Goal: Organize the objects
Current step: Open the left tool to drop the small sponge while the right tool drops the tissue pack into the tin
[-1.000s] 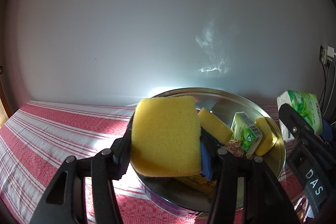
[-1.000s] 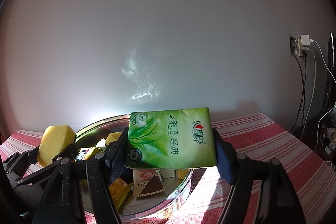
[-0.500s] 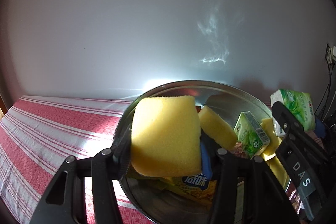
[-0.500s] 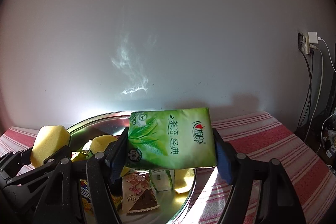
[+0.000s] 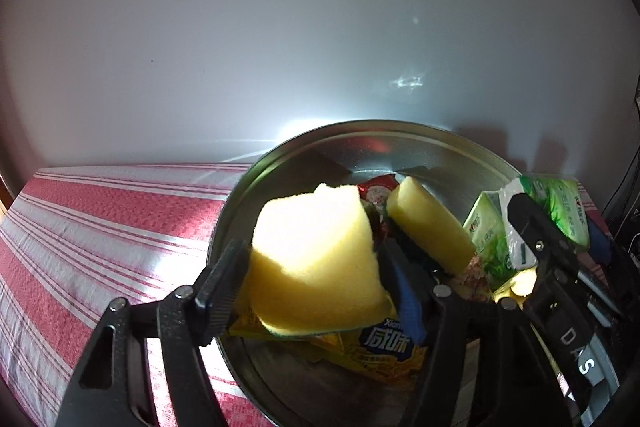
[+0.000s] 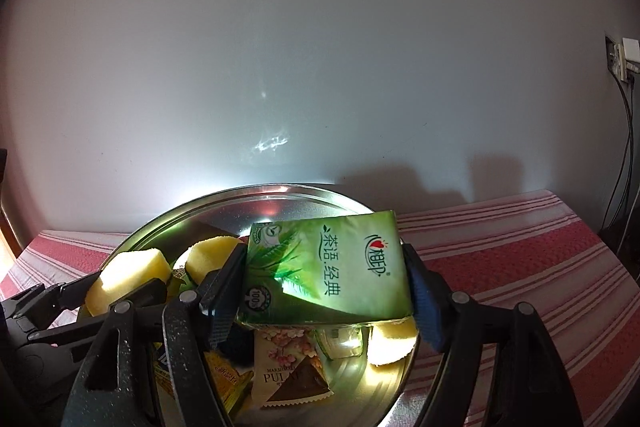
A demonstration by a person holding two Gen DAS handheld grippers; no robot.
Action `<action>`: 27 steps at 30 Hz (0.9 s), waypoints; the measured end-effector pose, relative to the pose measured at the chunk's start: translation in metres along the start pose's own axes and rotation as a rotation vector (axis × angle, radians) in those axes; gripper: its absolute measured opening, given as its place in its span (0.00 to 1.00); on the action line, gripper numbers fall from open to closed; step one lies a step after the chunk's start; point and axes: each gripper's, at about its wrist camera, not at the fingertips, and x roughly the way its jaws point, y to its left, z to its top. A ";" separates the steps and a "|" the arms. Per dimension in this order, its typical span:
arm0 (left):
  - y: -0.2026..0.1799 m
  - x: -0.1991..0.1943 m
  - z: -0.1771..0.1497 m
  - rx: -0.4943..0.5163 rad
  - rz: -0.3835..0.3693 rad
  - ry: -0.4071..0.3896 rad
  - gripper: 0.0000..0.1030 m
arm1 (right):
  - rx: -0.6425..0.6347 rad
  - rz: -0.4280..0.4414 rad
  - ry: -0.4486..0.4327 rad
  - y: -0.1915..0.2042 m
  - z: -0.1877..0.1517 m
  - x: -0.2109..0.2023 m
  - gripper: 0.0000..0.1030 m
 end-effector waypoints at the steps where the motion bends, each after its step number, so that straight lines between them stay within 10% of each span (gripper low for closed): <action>1: 0.001 -0.001 0.000 -0.005 0.003 -0.009 0.76 | 0.020 0.012 0.003 -0.003 -0.001 -0.001 0.73; 5: -0.001 -0.008 -0.001 0.002 0.021 -0.058 0.98 | 0.087 0.054 -0.020 -0.012 0.000 -0.003 0.75; 27: -0.006 -0.021 -0.004 0.043 0.071 -0.191 0.99 | 0.115 -0.053 -0.225 -0.013 -0.004 -0.037 0.81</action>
